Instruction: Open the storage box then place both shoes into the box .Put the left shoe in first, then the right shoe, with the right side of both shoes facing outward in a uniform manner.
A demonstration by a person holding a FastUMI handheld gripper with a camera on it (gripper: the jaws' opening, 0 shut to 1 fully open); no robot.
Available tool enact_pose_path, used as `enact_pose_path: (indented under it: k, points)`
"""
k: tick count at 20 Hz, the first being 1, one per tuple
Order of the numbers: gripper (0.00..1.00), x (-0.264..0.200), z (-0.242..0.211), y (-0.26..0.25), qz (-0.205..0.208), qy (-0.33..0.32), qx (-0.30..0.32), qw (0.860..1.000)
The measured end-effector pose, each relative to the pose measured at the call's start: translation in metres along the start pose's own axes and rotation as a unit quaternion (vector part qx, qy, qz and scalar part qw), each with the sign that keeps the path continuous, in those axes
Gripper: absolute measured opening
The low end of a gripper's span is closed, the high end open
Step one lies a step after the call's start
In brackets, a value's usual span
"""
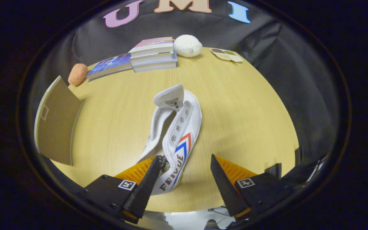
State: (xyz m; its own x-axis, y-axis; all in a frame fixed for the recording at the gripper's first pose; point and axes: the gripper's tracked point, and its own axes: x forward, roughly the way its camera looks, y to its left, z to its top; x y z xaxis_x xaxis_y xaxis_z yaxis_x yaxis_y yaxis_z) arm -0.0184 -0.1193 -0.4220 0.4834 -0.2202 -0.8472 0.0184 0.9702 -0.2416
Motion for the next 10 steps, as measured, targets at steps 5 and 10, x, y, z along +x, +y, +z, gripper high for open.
enact_pose_path:
  k: [5,10]
  points:
    - [0.65,0.026,0.023,-0.007,-0.001,-0.004,0.022,1.000]
    - [0.44,0.045,0.036,-0.004,0.028,0.007,0.087,0.996]
